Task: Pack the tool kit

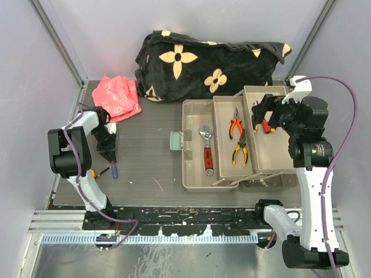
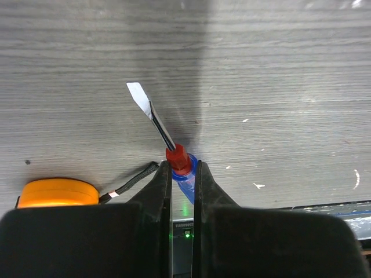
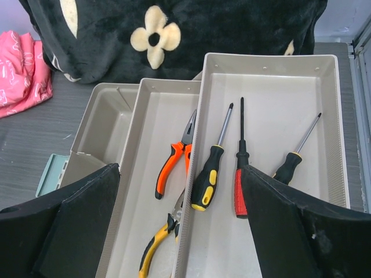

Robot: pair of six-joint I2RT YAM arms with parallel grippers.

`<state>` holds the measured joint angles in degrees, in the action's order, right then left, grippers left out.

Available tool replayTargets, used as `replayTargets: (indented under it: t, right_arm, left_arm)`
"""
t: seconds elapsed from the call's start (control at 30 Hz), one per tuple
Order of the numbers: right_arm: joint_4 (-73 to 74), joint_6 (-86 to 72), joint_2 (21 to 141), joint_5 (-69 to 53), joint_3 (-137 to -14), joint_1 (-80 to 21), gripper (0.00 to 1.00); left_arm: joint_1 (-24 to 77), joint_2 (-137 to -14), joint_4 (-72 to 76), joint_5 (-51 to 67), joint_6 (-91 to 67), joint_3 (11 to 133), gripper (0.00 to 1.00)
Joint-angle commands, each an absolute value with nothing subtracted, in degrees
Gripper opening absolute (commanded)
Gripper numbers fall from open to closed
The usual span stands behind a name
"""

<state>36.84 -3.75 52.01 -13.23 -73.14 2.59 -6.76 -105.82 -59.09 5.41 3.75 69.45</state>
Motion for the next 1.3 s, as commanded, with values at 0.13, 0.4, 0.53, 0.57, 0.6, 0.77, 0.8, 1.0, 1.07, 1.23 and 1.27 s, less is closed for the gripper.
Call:
replayTargets:
  t: [0.13, 0.4, 0.53, 0.57, 0.6, 0.77, 0.8, 1.0, 1.07, 1.23, 1.27]
  right_arm:
    - [30.0, -8.4, 50.9, -25.5, -71.9, 2.4, 0.90]
    - [9.2, -25.9, 51.1, -44.8, -64.1, -1.1, 0.89]
    - [10.9, -23.4, 53.9, -38.9, -66.7, -11.5, 0.87]
    - [11.7, -22.1, 55.1, -36.3, -67.4, -14.9, 0.87]
    - [12.5, -20.9, 56.6, -33.8, -68.2, -18.3, 0.87]
    - [12.7, -17.2, 64.2, -25.6, -69.6, -29.6, 0.87]
    - [12.1, -17.0, 65.6, -24.6, -69.4, -31.0, 0.86]
    - [9.7, -15.3, 71.7, -18.3, -69.5, -39.9, 0.86]
    - [9.2, -14.7, 73.8, -16.9, -70.3, -41.8, 0.86]
    - [8.6, -13.7, 77.1, -14.5, -72.8, -45.0, 0.85]
    - [8.4, -13.7, 77.5, -14.4, -73.2, -45.4, 0.85]
  left_arm:
    - [-6.6, -101.0, -65.9, 19.7, 3.7, 84.8, 0.00]
    - [-1.3, -91.8, -59.8, 38.5, -0.1, 92.8, 0.00]
    - [4.3, -86.7, -52.4, 42.7, -3.6, 94.0, 0.00]
    - [5.7, -85.8, -51.0, 43.4, -4.4, 94.4, 0.00]
    - [7.2, -85.2, -49.6, 44.1, -5.4, 94.8, 0.00]
    - [13.3, -83.1, -45.3, 45.8, -9.4, 96.6, 0.00]
    - [14.3, -82.9, -45.0, 46.0, -9.6, 96.7, 0.00]
    - [17.5, -81.4, -45.1, 46.8, -9.5, 95.3, 0.00]
    - [17.7, -80.7, -45.4, 47.2, -9.1, 94.4, 0.00]
    - [18.7, -79.7, -46.7, 47.5, -7.5, 92.6, 0.00]
    - [18.9, -79.5, -46.9, 47.6, -7.3, 92.4, 0.00]
